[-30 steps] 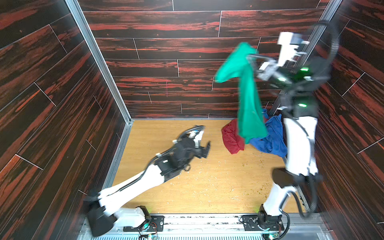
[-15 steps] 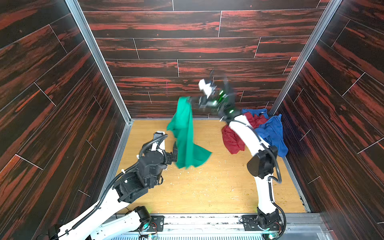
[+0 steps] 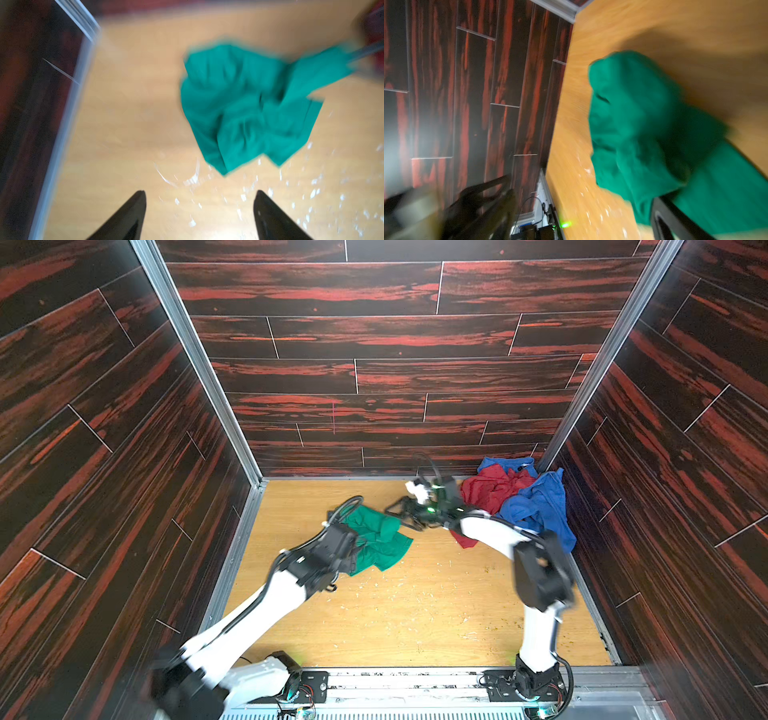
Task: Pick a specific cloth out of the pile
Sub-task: 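Pull the green shirt out of the pile with the right gripper toward the left gripper, then grasp the green shirt with the left gripper while the right gripper releases it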
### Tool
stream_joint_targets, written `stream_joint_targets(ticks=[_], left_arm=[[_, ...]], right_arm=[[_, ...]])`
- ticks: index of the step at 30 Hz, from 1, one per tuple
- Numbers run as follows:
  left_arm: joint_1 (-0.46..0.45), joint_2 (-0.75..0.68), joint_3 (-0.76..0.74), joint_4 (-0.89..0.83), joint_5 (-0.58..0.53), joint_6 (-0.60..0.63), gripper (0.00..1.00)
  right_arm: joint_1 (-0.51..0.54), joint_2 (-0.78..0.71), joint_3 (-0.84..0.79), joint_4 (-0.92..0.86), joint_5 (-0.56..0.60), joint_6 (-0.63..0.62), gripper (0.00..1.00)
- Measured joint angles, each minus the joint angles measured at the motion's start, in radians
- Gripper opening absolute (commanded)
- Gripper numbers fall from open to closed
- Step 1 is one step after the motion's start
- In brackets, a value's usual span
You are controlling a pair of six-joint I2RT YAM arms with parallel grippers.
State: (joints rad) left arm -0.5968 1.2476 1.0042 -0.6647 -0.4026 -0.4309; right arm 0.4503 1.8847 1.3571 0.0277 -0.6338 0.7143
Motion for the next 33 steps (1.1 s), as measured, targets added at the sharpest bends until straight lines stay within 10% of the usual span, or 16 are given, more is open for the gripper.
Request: stream_joint_targets(ticks=[9, 22, 28, 33], left_arm=[[0.055, 0.249, 0.008, 0.061, 0.172, -0.042, 0.72], [0.151, 0.552, 0.19, 0.187, 0.24, -0.008, 0.58], [0.157, 0.629, 0.231, 0.179, 0.255, 0.0, 0.4], [0.16, 0.642, 0.255, 0.163, 0.258, 0.001, 0.01]], right_arm=[[-0.052, -0.344, -0.326, -0.134, 0.122, -0.212, 0.99], [-0.023, -0.433, -0.532, -0.055, 0.016, -0.217, 0.99], [-0.018, -0.435, -0.532, 0.003, -0.01, -0.211, 0.99], [-0.018, -0.434, -0.527, 0.003, -0.011, -0.211, 0.99]])
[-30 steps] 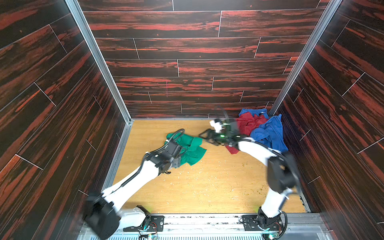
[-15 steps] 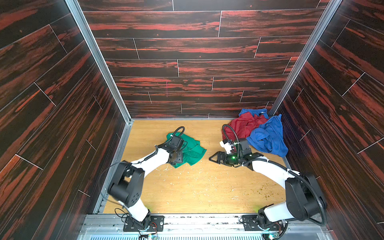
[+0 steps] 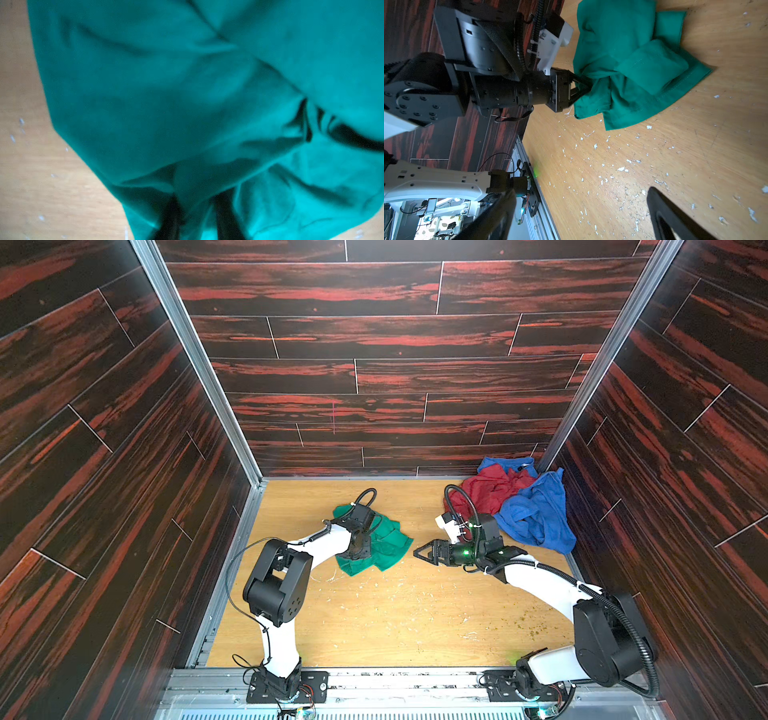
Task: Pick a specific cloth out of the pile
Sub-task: 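Lift the green shirt with the left gripper and lower it onto the floor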
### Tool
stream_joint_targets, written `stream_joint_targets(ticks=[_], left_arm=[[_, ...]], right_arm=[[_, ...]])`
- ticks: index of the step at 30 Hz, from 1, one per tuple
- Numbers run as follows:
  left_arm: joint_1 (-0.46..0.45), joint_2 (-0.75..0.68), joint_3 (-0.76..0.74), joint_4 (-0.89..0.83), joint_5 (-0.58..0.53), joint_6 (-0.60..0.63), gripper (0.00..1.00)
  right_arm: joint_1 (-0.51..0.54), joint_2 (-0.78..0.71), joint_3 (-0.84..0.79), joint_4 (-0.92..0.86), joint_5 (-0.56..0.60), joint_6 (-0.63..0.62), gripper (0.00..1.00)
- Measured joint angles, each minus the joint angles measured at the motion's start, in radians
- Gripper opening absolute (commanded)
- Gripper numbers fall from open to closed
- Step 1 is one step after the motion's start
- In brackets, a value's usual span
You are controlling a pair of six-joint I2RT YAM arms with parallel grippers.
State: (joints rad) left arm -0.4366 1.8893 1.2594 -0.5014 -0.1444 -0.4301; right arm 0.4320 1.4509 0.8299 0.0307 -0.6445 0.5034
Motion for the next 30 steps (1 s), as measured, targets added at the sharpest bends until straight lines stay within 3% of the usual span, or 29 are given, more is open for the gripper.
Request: stream_joint_targets(ticks=[5, 9, 15, 24, 26, 30], left_arm=[[0.0, -0.052, 0.023, -0.052, -0.003, 0.026, 0.0], [0.0, -0.147, 0.151, -0.145, -0.023, 0.071, 0.0], [0.0, -0.277, 0.473, -0.23, -0.102, 0.178, 0.0], [0.004, -0.22, 1.172, -0.34, -0.216, 0.337, 0.0], [0.004, -0.214, 1.252, -0.328, -0.238, 0.366, 0.0], [0.005, -0.227, 1.271, -0.297, -0.274, 0.412, 0.0]], right_arm=[[0.0, 0.0, 0.028, 0.0, 0.0, -0.004, 0.99], [0.0, 0.002, 0.037, 0.002, 0.0, -0.007, 0.99], [0.0, 0.002, 0.041, 0.015, 0.003, -0.007, 0.99], [0.0, 0.002, 0.072, 0.014, 0.006, -0.023, 0.99], [0.0, 0.0, 0.072, 0.013, 0.009, -0.028, 0.99], [0.0, 0.0, 0.066, 0.013, 0.011, -0.034, 0.99]])
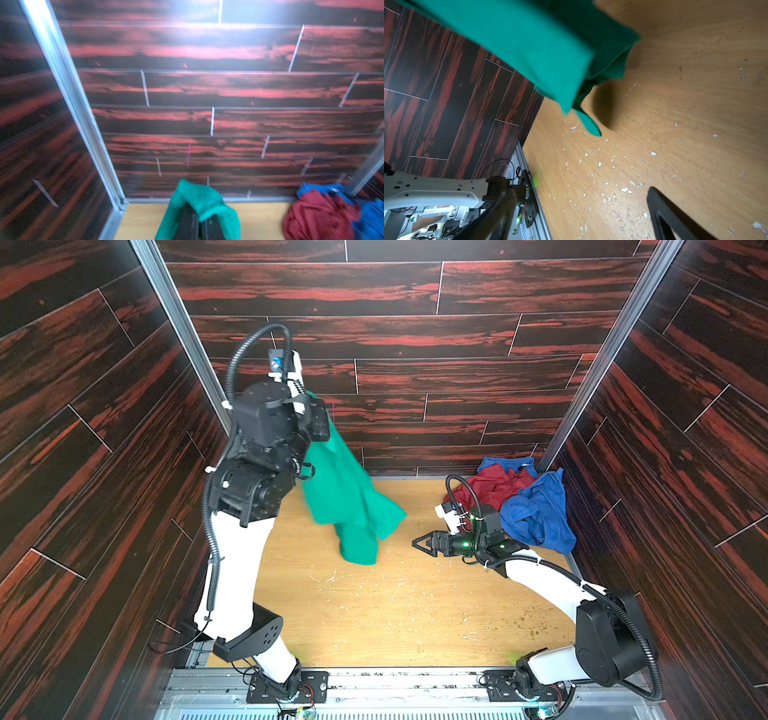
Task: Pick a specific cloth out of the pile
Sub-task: 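Lift the green shirt with the left gripper and lower it onto the floor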
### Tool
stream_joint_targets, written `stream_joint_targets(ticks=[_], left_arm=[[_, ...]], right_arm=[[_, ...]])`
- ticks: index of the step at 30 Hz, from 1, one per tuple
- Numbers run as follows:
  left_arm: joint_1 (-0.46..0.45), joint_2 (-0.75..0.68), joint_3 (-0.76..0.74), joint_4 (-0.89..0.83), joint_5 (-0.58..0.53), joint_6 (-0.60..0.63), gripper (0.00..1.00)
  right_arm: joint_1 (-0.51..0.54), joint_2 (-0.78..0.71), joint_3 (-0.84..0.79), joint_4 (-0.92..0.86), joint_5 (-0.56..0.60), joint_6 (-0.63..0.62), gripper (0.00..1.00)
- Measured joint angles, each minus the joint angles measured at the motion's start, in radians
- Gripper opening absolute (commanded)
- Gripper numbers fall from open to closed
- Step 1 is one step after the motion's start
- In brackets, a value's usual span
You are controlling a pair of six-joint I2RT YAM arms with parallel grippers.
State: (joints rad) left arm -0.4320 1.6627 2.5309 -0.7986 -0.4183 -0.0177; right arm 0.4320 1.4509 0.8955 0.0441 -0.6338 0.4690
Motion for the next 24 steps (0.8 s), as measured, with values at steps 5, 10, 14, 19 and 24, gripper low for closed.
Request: stream_joint_targets(ticks=[5, 10, 14, 19, 24], left_arm=[[0.001, 0.0, -0.056, 0.008, -0.009, 0.029, 0.0], [0.001, 0.0, -0.194, 0.022, 0.055, 0.024, 0.0], [0.001, 0.005, -0.292, 0.043, 0.136, -0.009, 0.0], [0.0, -0.032, -0.497, 0.122, 0.183, -0.057, 0.0], [0.0, -0.162, -0.787, 0.178, 0.108, -0.089, 0.0]], right_arm=[[0.0, 0.0, -0.006, -0.003, 0.002, -0.003, 0.99], [0.0, 0.0, -0.006, -0.004, 0.003, -0.003, 0.99], [0.0, 0.0, -0.006, -0.006, 0.006, -0.008, 0.99], [0.0, 0.0, -0.006, -0.006, 0.006, -0.011, 0.99], [0.0, 0.0, -0.006, -0.006, 0.005, -0.014, 0.99]])
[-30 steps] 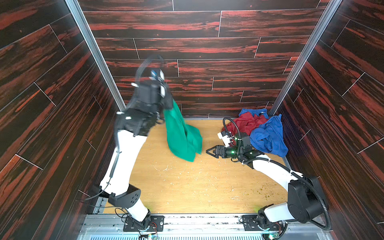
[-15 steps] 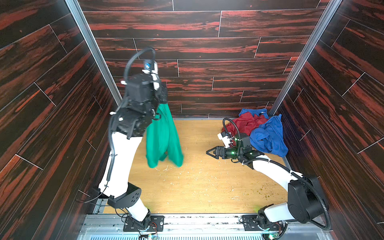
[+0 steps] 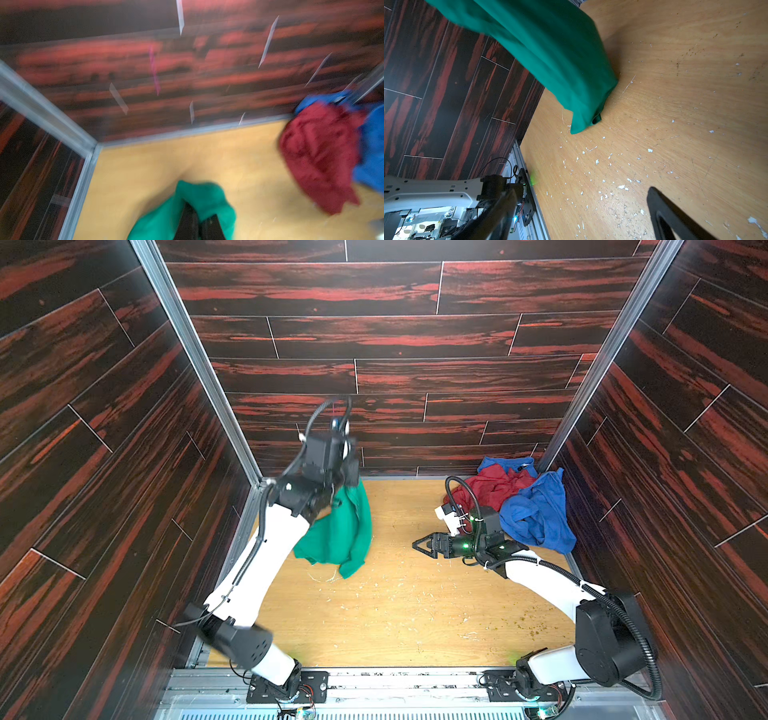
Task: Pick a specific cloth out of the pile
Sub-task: 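Lift the green shirt with the left gripper and lower it onto the floor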
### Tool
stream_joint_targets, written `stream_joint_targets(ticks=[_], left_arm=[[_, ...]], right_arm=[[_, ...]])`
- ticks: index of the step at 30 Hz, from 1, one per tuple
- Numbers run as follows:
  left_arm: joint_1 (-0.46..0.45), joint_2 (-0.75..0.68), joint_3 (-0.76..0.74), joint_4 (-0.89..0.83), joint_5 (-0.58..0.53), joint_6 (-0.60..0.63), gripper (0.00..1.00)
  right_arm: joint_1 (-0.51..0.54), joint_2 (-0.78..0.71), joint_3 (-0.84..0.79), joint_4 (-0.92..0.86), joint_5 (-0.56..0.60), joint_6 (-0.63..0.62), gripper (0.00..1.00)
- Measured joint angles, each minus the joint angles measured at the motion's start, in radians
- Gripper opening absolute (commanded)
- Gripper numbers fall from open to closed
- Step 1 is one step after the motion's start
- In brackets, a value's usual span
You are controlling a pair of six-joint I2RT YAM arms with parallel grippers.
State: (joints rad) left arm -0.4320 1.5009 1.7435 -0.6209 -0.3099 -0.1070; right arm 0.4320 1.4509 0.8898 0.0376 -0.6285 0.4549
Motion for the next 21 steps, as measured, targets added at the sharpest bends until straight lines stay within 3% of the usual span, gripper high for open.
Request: stream_joint_targets(ticks=[4, 9, 13, 21], left_arm=[[0.018, -0.131, -0.168, -0.011, -0.138, -0.025, 0.0], [0.148, -0.229, -0.285, -0.058, -0.22, -0.076, 0.0], [0.229, -0.231, -0.365, -0.083, -0.233, -0.113, 0.0], [0.267, -0.105, -0.399, -0.101, -0.164, -0.15, 0.0]], right_arm=[[0.0, 0.002, 0.0, 0.001, -0.005, 0.0, 0.99], [0.0, 0.003, 0.002, 0.001, -0.013, 0.0, 0.99], [0.0, 0.003, 0.002, 0.001, -0.015, 0.0, 0.99], [0.0, 0.003, 0.002, 0.0, -0.014, 0.0, 0.99]])
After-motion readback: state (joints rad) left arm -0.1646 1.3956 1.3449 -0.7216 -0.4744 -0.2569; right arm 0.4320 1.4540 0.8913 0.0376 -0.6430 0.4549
